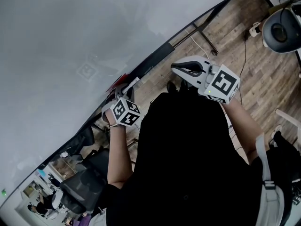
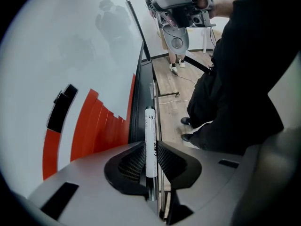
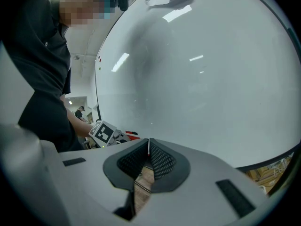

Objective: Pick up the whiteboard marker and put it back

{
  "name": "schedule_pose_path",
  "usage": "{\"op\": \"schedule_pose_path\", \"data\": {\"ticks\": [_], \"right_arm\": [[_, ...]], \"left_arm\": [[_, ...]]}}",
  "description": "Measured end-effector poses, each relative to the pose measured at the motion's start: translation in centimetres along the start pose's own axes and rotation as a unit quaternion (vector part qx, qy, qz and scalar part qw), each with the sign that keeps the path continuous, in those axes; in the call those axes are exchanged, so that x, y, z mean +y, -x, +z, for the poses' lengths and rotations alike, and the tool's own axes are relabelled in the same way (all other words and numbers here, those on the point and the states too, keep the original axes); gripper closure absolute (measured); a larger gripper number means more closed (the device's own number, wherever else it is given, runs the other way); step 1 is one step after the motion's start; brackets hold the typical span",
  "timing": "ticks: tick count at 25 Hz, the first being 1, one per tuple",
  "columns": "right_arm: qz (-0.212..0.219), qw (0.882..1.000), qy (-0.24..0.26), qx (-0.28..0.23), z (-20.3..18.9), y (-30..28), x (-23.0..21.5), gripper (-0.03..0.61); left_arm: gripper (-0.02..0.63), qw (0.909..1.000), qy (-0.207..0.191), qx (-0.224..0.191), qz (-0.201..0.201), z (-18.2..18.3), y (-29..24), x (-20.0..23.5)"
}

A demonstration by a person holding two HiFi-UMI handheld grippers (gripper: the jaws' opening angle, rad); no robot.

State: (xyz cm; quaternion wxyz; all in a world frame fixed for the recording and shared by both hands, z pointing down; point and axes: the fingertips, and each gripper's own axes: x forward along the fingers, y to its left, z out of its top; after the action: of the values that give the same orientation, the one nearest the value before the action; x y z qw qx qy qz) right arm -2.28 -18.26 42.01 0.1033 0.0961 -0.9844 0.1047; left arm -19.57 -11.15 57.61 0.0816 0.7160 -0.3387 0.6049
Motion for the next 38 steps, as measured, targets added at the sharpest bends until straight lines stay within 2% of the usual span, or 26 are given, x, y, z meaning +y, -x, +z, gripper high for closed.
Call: {"op": "schedule_pose_path", "data": {"ticks": [29, 34, 38], "right_arm": [[-0.005, 1.0, -0.002, -0.002, -0.3, -0.5, 0.3, 0.558], [-0.006, 1.0, -0.003, 0.0, -0.5, -0.4, 0.5, 0.557], [-0.006, 1.0, -0.003, 0.0, -0.5, -0.4, 0.5, 0.557]], "left_arm": [[0.503, 0.9995, 0.003, -0.028, -0.015, 0.7, 0.8, 0.4], [0.509, 0.9991, 0.01, -0.032, -0.025, 0.7, 0.8, 0.2], [0.538, 0.9993, 0.005, -0.028, -0.025, 0.8, 0.8, 0.3]]}}
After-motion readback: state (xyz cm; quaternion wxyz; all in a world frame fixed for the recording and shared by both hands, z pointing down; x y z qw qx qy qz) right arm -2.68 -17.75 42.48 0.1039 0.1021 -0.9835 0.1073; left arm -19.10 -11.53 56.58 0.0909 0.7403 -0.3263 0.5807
